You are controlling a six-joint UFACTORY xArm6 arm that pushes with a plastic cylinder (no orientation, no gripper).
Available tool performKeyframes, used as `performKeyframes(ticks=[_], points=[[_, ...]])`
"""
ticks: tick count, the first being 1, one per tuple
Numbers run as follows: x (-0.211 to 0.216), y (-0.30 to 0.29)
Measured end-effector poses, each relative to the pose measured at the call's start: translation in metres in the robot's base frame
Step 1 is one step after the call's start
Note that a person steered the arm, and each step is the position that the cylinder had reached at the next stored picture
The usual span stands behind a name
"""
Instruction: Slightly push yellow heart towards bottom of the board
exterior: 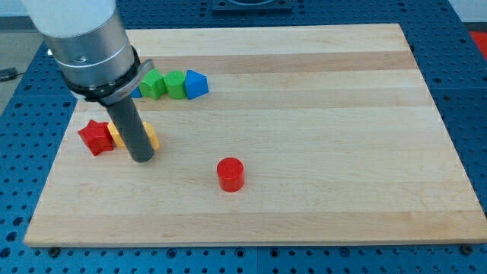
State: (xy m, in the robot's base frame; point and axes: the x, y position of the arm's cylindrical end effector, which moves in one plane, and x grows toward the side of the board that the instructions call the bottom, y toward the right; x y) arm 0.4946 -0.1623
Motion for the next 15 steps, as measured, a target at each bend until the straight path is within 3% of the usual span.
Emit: performKeyframes(ticks=[5,6,8,11,15], points=[[-0.025,0.018],[-0.030,0.056],[-0.077,0.048],[-0.077,-0.011],[-0.070,-0.009]])
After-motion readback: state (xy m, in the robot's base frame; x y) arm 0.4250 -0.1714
